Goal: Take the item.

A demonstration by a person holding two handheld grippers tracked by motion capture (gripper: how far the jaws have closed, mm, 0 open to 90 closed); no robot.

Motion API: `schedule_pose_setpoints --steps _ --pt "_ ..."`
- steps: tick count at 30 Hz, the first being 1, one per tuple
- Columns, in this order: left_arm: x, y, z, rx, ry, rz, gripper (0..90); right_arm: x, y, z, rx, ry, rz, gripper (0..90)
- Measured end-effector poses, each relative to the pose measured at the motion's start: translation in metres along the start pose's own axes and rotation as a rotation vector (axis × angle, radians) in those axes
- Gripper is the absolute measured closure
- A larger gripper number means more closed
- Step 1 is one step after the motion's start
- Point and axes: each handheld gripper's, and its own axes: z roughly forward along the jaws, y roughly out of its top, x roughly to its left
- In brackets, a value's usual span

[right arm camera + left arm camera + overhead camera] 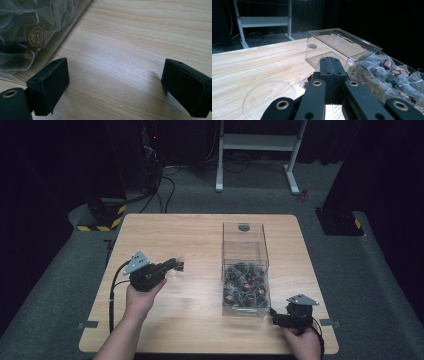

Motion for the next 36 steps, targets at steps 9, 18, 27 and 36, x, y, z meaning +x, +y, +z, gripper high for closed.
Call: schedule_pose_setpoints --steps 9,18,27,36 --pt "0.010 0.000 -0.004 -0.004 0.025 -0.007 90.0 0.000 0.000 0.000 0.000 0.000 0.000 7.6" --pt "0.018 -0.001 -0.005 0.001 0.048 -0.012 90.0 0.000 0.000 0.000 0.000 0.000 0.000 7.7" --pt "0.029 -0.002 -0.005 0.008 0.076 -0.018 90.0 0.000 0.000 0.000 0.000 0.000 0.000 7.7" --pt "0.036 -0.006 -0.001 0.016 0.099 -0.028 90.0 0.000 0.000 0.000 0.000 0.000 0.000 7.7"
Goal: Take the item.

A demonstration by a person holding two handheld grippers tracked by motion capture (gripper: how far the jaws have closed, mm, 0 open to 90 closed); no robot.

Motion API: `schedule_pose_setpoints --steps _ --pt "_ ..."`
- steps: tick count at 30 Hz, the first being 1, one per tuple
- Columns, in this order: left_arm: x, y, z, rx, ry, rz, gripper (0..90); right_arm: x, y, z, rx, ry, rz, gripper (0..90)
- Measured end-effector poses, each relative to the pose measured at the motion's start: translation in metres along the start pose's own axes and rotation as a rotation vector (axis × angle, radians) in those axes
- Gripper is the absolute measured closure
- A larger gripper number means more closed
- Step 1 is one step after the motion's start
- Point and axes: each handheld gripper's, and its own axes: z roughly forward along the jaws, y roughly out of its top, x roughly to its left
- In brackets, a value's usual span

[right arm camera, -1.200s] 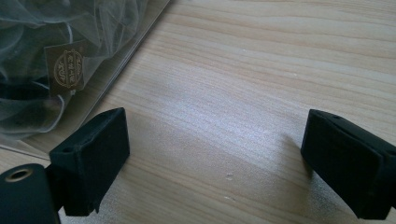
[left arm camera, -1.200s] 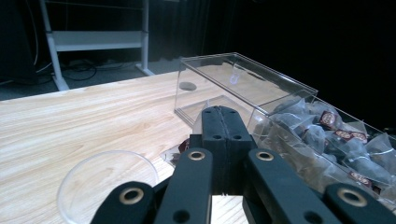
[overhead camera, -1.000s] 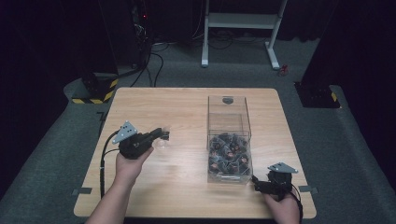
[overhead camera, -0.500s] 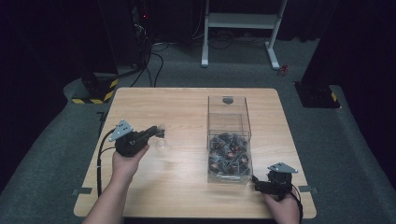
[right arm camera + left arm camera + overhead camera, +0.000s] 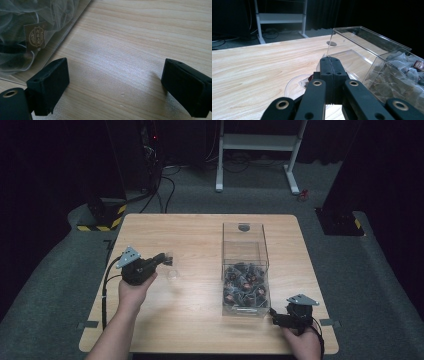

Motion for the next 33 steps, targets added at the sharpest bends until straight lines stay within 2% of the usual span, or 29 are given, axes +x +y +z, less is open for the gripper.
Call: schedule_pose_setpoints --steps 8,10,17,33 --pt "0.004 -0.001 0.003 0.009 0.014 -0.009 90.0 0.000 0.000 0.000 0.000 0.000 0.000 7.7" --pt "0.005 -0.001 0.004 0.017 0.012 -0.024 90.0 0.000 0.000 0.000 0.000 0.000 0.000 7.7" --pt "0.007 -0.002 0.007 0.026 0.031 -0.023 90.0 0.000 0.000 0.000 0.000 0.000 0.000 7.7" --pt "0.009 -0.011 0.019 0.082 0.058 -0.029 90.0 0.000 0.000 0.000 0.000 0.000 0.000 7.7"
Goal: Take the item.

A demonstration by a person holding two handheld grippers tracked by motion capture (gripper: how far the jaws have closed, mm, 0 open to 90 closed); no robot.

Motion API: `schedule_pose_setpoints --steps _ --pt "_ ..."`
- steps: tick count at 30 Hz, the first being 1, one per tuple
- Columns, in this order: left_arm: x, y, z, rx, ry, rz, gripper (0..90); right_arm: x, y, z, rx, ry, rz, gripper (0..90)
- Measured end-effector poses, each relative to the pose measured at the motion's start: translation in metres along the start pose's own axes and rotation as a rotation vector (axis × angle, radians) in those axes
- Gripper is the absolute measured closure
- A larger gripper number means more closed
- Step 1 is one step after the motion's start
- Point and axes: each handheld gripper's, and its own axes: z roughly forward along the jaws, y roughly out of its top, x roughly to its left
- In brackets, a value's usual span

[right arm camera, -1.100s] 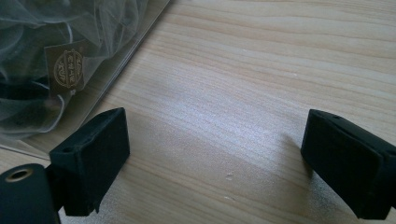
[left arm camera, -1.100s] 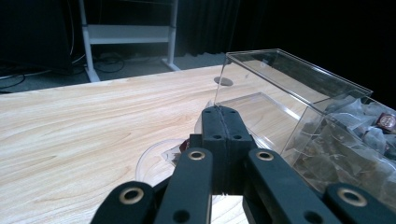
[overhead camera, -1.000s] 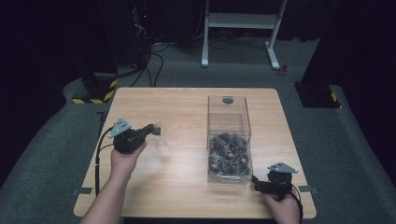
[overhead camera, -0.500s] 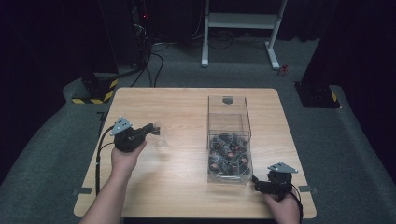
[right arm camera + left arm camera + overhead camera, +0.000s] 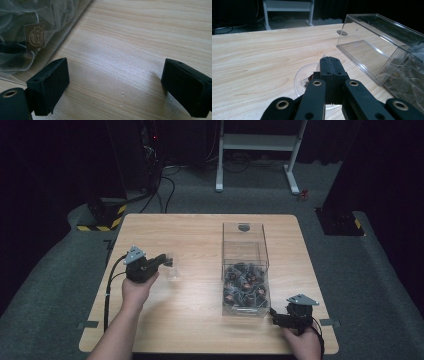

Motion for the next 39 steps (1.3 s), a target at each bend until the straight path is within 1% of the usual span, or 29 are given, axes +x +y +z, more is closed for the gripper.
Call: schedule_pose_setpoints --steps 1,7,11,12,13,16,18,21,25,32,39 --pt "0.000 -0.001 0.000 0.003 0.001 -0.003 90.0 0.000 0.000 0.000 0.000 0.000 0.000 7.7" --pt "0.000 -0.003 0.004 0.020 0.012 0.009 90.0 0.000 0.000 0.000 0.000 0.000 0.000 7.7" --pt "0.000 -0.003 0.005 0.023 0.017 0.001 89.8 0.000 0.000 0.000 0.000 0.000 0.000 7.7" --pt "0.000 -0.003 0.005 0.017 0.014 -0.006 84.2 0.000 0.000 0.000 0.000 0.000 0.000 7.7" --pt "0.000 -0.003 0.004 0.014 0.011 -0.008 80.5 0.000 0.000 0.000 0.000 0.000 0.000 7.7" --pt "-0.002 -0.002 -0.001 -0.007 0.001 -0.001 76.0 0.000 0.000 0.000 0.000 0.000 0.000 7.7" --pt "-0.003 -0.001 -0.003 -0.010 -0.003 0.005 74.1 0.000 0.000 0.000 0.000 0.000 0.000 7.7" --pt "-0.004 -0.001 -0.007 -0.005 0.000 0.014 70.6 0.000 0.000 0.000 0.000 0.000 0.000 7.7" --pt "-0.003 -0.003 -0.011 0.005 0.009 0.013 63.6 0.000 0.000 0.000 0.000 0.000 0.000 7.7" --pt "-0.001 -0.006 -0.019 0.005 0.010 0.009 59.5 0.000 0.000 0.000 0.000 0.000 0.000 7.7" --pt "0.000 -0.010 -0.025 0.008 0.021 0.007 54.4 0.000 0.000 0.000 0.000 0.000 0.000 7.7"
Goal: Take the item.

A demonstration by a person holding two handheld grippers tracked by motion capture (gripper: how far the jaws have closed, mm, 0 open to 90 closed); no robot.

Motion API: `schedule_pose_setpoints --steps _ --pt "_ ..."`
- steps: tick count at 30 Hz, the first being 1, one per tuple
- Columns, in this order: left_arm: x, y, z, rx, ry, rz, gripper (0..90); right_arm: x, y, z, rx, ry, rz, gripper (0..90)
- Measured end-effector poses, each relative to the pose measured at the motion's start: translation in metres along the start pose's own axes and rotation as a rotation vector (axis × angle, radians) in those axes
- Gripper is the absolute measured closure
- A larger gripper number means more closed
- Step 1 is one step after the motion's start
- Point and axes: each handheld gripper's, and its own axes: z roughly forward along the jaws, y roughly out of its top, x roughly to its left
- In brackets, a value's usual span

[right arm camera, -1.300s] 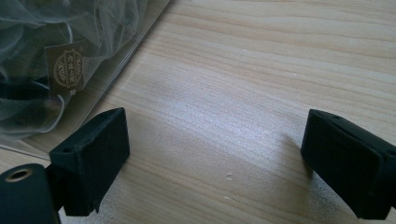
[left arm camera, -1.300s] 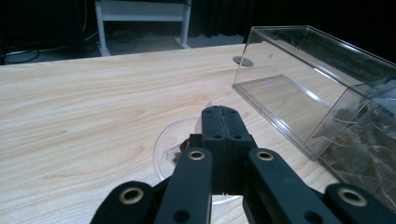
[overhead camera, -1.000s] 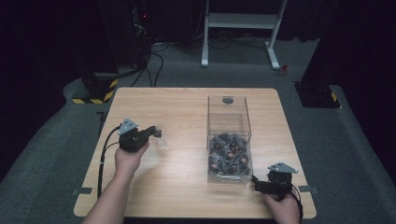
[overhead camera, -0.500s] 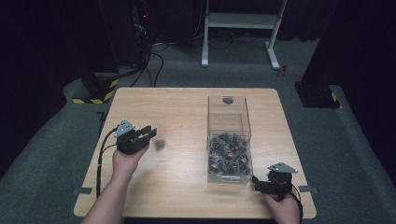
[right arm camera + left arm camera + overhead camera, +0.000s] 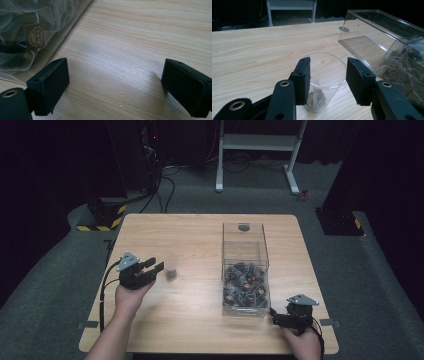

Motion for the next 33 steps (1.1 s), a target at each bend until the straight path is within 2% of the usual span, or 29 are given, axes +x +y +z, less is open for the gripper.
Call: schedule_pose_setpoints --steps 7,13,19,33 --pt "-0.002 -0.005 -0.006 0.006 0.007 0.005 49.4 0.000 0.000 0.000 0.000 0.000 0.000 7.7" --pt "0.001 -0.019 -0.011 0.039 0.009 -0.008 46.8 0.000 0.000 0.000 0.000 0.000 0.000 7.7" --pt "-0.001 -0.033 -0.013 0.072 0.017 -0.005 44.7 0.000 0.000 0.000 0.000 0.000 0.000 7.7" --pt "0.001 -0.078 -0.015 0.234 0.055 0.042 40.5 0.000 0.000 0.000 0.000 0.000 0.000 7.7"
